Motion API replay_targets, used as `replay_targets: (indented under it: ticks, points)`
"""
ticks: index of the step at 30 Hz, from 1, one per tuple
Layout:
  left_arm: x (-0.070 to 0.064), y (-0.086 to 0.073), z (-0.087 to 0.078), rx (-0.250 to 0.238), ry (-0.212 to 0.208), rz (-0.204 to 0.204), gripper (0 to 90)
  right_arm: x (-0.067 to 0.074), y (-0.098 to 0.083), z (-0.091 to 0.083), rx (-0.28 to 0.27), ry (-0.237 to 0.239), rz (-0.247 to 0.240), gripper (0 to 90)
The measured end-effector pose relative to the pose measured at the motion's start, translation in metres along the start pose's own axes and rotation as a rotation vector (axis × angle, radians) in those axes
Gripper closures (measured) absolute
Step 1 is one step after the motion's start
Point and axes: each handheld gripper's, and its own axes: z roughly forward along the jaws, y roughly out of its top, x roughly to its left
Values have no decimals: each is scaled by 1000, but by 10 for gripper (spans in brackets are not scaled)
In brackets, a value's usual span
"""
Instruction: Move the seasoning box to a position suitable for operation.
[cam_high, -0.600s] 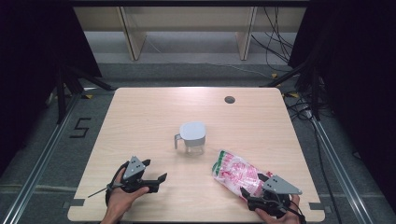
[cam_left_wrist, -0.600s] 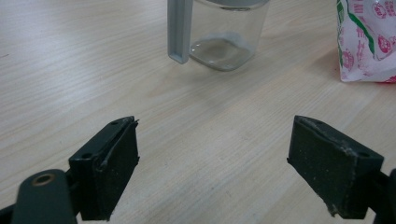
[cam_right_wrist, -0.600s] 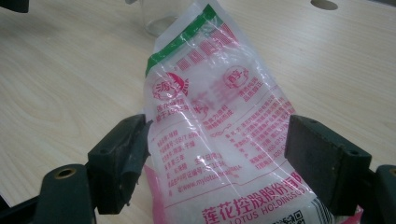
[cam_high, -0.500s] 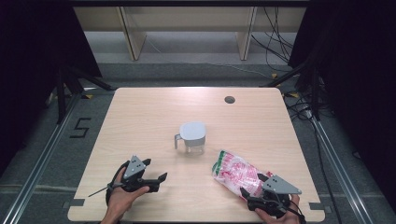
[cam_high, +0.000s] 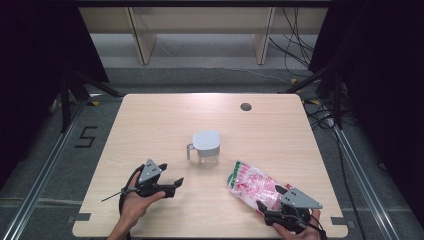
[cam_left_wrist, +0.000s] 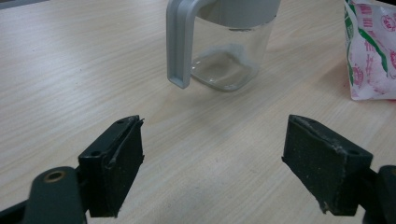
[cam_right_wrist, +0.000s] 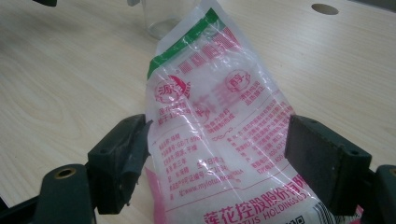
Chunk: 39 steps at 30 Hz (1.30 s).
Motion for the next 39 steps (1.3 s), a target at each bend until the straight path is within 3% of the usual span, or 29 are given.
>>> replay_targets:
  ticks: [10,12,14,16,18,24,25,27,30,33,35,36,39]
  points:
    - [3,13,15,-13,16,31,231,-1,0,0,-14,14,-1,227]
    - [4,17,19,-9,17,35,260,-1,0,0,-17,-7,-22,228]
    - [3,21,24,-15,15,50,299,0,0,0,-10,10,-2,228]
    - [2,25,28,-18,23,69,319,-1,1,0,-20,4,-21,228]
    - [3,29,33,-27,29,75,347,0,0,0,-12,5,-10,228]
    - [13,35,49,-30,57,81,443,0,0,0,-8,0,-12,230]
    - [15,36,54,-28,67,96,467,-2,0,0,-22,-5,-36,230]
    - [16,36,56,-31,59,94,485,-2,1,1,-11,21,-16,231]
    - [17,36,63,-42,48,108,551,-2,1,1,-20,2,-37,232]
    - [17,37,67,-38,52,116,579,-1,1,2,-1,28,-17,231]
    - [17,38,69,-31,50,138,602,0,1,3,-9,13,-27,232]
    - [16,38,70,-34,42,123,611,0,1,2,-2,13,-35,234]
    - [17,41,71,-41,53,139,641,-1,1,3,-4,18,-28,233]
